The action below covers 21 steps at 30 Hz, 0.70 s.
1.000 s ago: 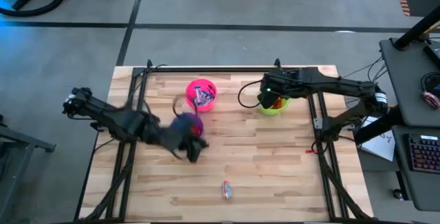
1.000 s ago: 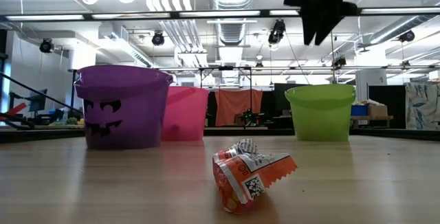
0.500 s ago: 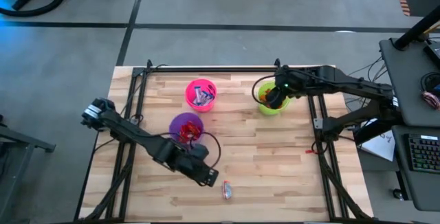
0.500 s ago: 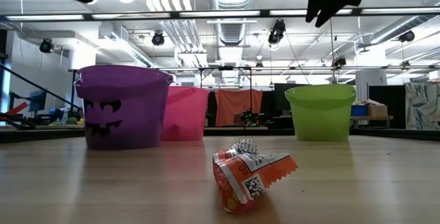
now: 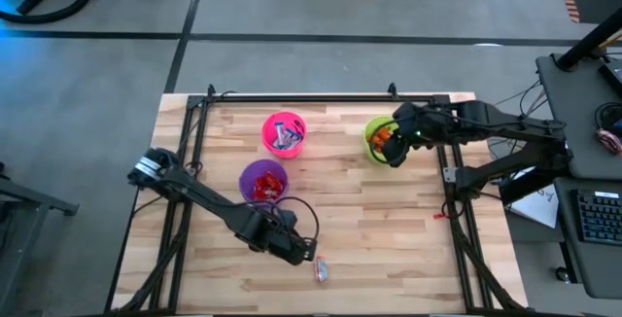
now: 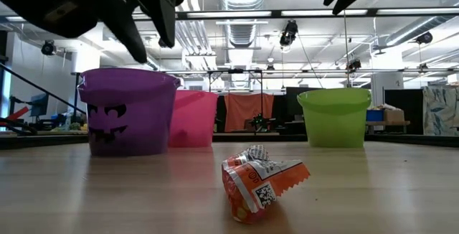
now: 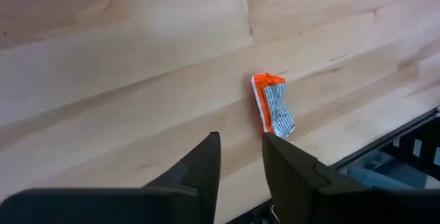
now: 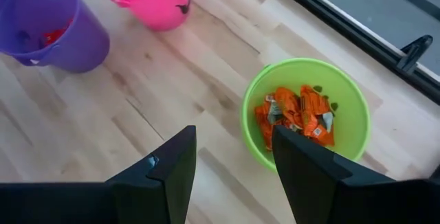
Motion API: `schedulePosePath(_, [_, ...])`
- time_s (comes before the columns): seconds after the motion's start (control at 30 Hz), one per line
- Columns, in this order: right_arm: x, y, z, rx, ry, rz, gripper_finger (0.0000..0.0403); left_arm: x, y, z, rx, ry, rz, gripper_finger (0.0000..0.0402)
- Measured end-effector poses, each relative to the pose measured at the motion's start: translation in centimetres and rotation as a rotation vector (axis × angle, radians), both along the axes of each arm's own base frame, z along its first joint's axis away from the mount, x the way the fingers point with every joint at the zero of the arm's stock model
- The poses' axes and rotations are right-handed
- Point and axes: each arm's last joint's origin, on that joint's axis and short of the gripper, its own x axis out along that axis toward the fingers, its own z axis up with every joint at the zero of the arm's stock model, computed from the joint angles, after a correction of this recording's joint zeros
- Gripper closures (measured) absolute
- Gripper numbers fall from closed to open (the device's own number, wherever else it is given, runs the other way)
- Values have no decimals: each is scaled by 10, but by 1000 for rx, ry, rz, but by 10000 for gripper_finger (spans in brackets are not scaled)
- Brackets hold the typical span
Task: Sort candy
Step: Put the orange chocolate into the green bucket
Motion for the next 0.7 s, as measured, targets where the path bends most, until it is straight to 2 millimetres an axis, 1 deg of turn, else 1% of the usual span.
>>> schedulePosePath(0.2, [1, 3, -1, 1, 2, 11, 220, 8, -5, -6, -26, -47, 25, 246])
schedulePosePath(0.3, [1, 3, -1, 5, -1, 4, 220, 14, -8, -13, -10, -76, 47, 213])
schedulePosePath(0.37, [1, 3, 0, 6, -2, 2, 220, 17, -9, -20, -4, -73, 48, 199])
schedulePosePath(0.43, [1, 3, 0, 6, -2, 3, 220, 19, -11, -23, -5, -78, 49, 192])
schedulePosePath(0.57, [1, 3, 0, 1, 2, 10, 220, 25, -14, -29, -5, -78, 49, 190])
schedulePosePath(0.7, [1, 3, -1, 1, 2, 11, 220, 37, -20, -31, 8, -74, 30, 190])
